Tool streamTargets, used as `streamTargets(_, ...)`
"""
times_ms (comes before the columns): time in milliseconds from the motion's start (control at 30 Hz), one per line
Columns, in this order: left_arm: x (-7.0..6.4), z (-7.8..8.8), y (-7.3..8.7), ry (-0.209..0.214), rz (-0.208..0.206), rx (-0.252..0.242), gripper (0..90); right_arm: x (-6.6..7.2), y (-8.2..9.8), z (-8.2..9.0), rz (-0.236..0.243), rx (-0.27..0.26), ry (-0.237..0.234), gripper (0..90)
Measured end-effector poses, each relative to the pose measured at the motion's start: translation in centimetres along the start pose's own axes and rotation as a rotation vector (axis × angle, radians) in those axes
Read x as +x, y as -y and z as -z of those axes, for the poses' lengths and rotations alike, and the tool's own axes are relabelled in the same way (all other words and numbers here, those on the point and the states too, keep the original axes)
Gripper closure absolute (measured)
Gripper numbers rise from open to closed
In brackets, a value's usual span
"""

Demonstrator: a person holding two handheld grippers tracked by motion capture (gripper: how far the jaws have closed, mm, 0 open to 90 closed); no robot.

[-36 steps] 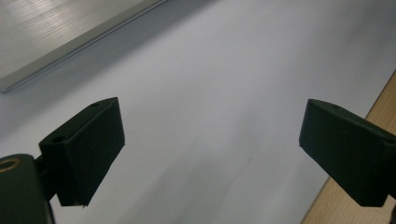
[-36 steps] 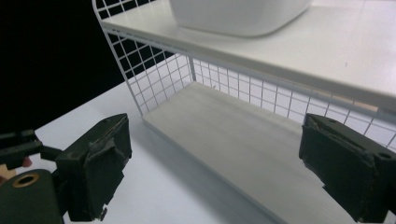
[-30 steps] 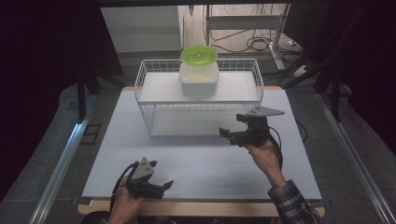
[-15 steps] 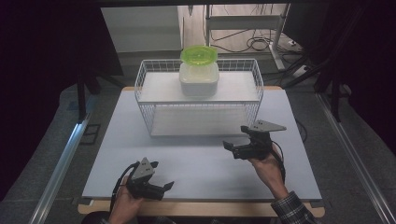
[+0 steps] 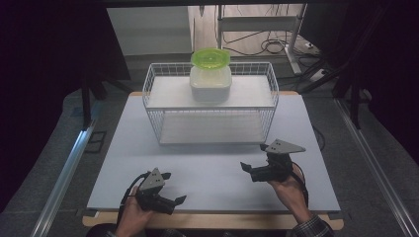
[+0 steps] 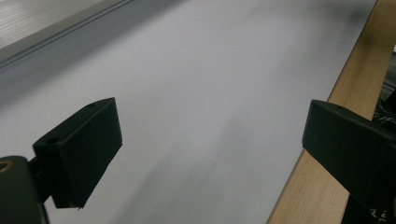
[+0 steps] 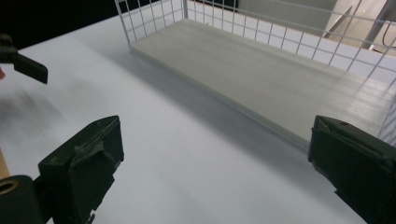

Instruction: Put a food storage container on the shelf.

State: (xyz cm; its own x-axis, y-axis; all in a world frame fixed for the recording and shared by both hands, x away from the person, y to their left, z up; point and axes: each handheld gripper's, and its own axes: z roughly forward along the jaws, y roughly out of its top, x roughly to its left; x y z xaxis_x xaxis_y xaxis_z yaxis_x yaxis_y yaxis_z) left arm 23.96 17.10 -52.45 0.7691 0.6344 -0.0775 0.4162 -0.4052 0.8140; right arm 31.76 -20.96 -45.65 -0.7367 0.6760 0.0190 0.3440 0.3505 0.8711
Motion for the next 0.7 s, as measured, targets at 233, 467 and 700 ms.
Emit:
streamTargets(233,0.2,-0.1,0.1,0.006,0.011,0.004,3.2,0.0,1.6,0.2,0.001,0.037,0.017,2.7)
streamTargets(467,0.2,-0.3,0.1,0.003,0.006,0.019,3.2,-0.3,2.9,0.4,-0.012,0.069,0.038,2.3)
streamTargets(700,0.1,-0.4,0.2,-0.006,0.002,0.035,3.1,-0.5,4.0,0.5,-0.016,0.111,0.059,1.7)
